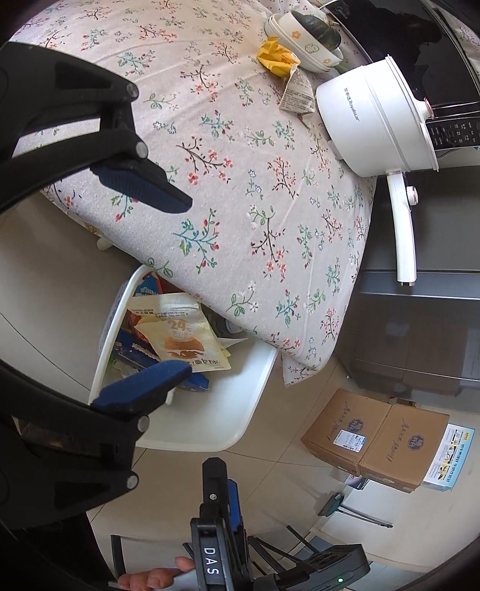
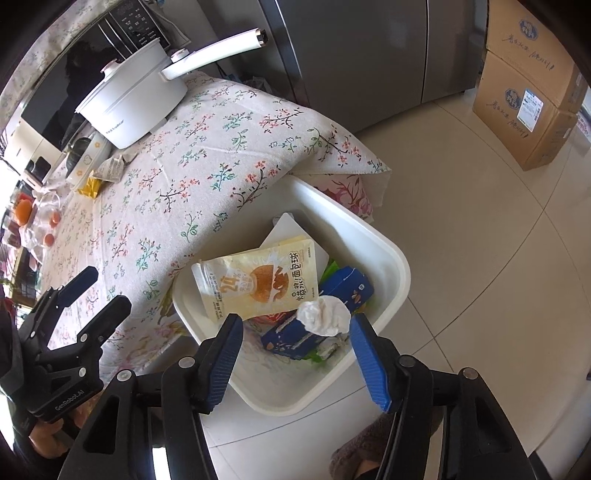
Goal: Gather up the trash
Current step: 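Grasp the yellow wafer bag with the left gripper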
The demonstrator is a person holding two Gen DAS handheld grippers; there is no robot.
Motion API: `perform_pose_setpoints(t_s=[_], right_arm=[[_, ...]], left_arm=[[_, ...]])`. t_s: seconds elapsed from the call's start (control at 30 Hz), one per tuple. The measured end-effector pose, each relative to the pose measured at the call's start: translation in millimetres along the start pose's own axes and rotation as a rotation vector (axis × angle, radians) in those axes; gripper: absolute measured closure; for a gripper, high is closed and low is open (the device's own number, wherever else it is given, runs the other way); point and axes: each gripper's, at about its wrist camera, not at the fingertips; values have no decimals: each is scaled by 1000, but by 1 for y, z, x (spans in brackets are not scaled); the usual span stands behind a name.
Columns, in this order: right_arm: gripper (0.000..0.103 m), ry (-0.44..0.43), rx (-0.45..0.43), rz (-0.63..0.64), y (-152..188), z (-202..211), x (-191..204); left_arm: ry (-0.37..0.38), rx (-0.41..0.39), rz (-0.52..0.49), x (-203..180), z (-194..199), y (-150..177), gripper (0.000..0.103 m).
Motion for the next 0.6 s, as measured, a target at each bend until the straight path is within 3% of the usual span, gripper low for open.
perform_pose_setpoints(t_s=[0.3, 0.6], right_arm=[[38, 1, -22, 16, -12, 1, 18], [26, 31, -79, 97, -45, -12, 65]], left_arm=[[-27, 32, 68, 25, -6, -4, 21], [-175, 42, 190, 106, -24, -18, 18]])
Point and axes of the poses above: each gripper's, at about its wrist camera, not at the fingertips, and z roughly against the way its jaws point, x to its left, y to its underside, and after that the axes turned 12 degrees about -y, right-handed
